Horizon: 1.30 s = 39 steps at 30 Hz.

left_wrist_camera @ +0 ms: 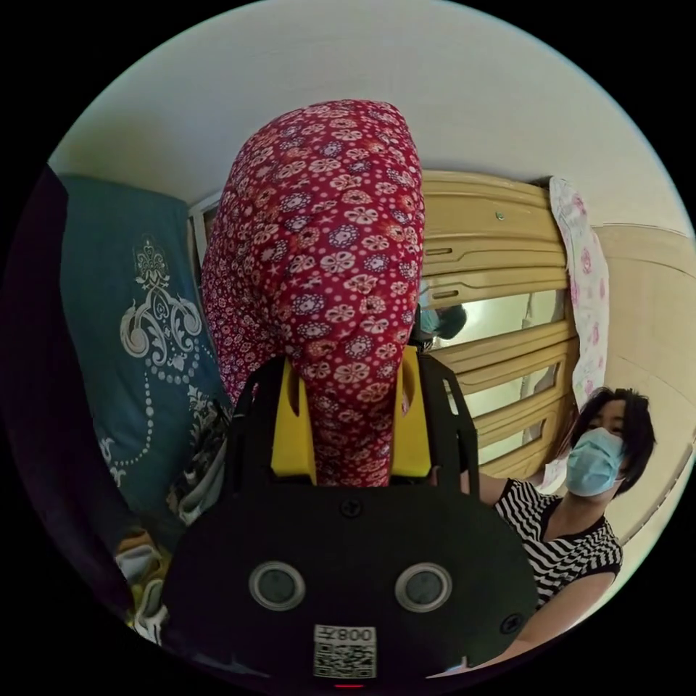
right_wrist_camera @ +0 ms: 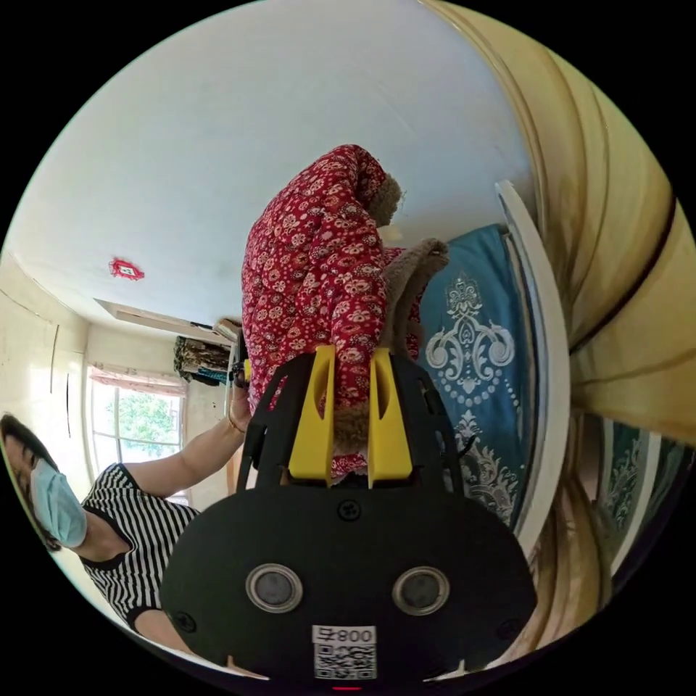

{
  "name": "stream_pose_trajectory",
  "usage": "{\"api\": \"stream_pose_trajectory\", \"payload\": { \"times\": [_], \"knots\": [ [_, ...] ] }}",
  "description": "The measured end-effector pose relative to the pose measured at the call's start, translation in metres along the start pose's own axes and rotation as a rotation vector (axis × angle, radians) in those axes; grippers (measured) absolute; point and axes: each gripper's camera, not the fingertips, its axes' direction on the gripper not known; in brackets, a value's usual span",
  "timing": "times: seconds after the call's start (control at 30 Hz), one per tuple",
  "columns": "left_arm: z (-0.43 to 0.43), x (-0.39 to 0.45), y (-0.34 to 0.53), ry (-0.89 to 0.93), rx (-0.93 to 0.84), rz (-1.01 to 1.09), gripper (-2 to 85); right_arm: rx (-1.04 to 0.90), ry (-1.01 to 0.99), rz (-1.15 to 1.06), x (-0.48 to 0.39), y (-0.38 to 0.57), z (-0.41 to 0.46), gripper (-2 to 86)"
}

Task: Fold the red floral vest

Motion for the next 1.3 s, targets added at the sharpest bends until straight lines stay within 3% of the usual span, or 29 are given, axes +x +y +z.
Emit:
{"api": "stream_pose_trajectory", "payload": {
  "times": [0.3,0.4,0.47,0.77,0.9,1.0,1.07,1.17,1.3],
  "knots": [
    [0.062,-0.14,-0.079,-0.067,0.031,-0.109,18.9,-0.123,0.244,0.061,0.03,-0.111,0.017,8.6],
    [0.073,-0.198,-0.082,-0.228,0.045,-0.234,19.3,-0.208,0.391,0.063,0.032,-0.134,0.047,8.7],
    [0.083,-0.224,-0.085,-0.43,0.025,-0.299,19.4,-0.241,0.452,0.026,0.022,-0.145,0.06,8.9],
    [0.117,-0.246,-0.095,-0.561,0.029,-0.245,19.0,-0.131,0.7,-0.168,-0.053,-0.162,0.05,8.8],
    [0.132,-0.248,-0.093,-0.599,0.018,-0.234,18.9,-0.053,0.657,-0.194,-0.075,-0.174,0.031,5.7],
    [0.144,-0.243,-0.089,-0.631,0.029,-0.227,19.1,-0.182,0.605,-0.263,-0.085,-0.186,0.062,1.9],
    [0.155,-0.231,-0.085,-0.666,0.051,-0.209,19.0,-0.376,0.568,-0.271,-0.076,-0.196,0.11,1.0],
    [0.171,-0.207,-0.075,-0.743,0.075,-0.173,17.9,-0.584,0.644,-0.285,-0.062,-0.201,0.169,0.5],
    [0.19,-0.166,-0.052,-0.87,0.092,-0.093,14.8,-0.646,0.681,-0.271,-0.061,-0.214,0.198,0.2]
  ]
}}
